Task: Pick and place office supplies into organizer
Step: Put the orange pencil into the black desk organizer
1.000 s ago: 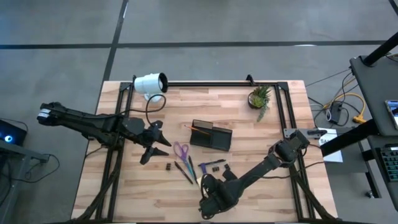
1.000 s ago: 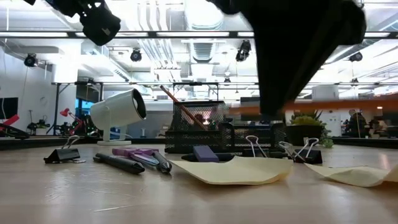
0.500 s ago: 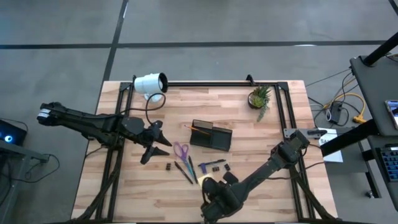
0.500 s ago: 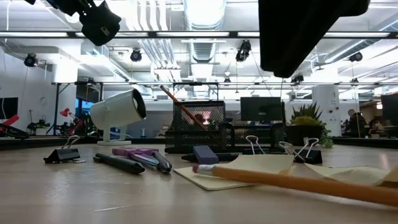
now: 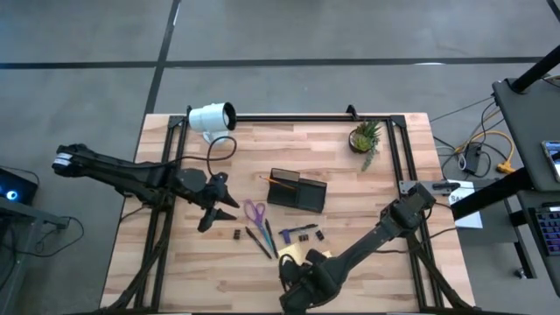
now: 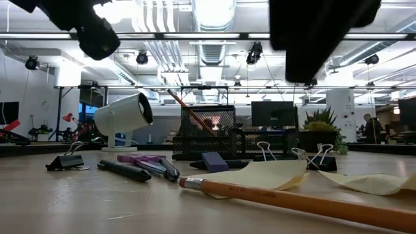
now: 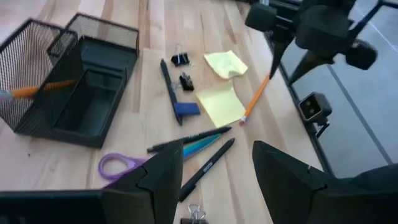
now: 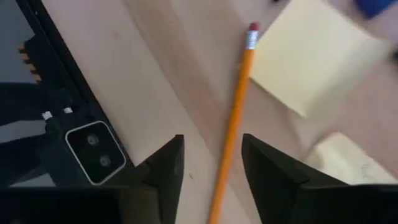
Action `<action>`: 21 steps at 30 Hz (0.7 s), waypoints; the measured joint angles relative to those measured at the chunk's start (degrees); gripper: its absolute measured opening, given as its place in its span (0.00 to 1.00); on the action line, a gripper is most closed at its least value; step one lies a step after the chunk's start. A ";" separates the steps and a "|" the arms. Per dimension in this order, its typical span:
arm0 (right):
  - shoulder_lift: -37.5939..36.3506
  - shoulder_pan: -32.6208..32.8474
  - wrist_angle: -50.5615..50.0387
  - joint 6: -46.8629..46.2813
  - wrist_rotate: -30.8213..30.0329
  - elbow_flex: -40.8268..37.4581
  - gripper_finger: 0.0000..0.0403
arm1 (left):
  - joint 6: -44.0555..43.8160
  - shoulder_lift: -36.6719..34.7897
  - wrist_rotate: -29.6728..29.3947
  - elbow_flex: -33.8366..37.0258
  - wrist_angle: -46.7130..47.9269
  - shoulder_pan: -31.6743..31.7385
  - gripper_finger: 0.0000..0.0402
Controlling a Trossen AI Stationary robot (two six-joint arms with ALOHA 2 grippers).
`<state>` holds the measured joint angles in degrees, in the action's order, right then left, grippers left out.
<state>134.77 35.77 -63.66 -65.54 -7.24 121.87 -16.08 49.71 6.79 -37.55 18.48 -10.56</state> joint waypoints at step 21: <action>4.61 0.26 2.38 1.34 1.87 0.14 0.46 | 0.59 -0.04 0.00 1.35 0.03 0.01 0.44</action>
<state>139.37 36.03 -61.29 -64.21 -5.38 122.01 -15.50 49.67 6.79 -36.21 18.51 -10.55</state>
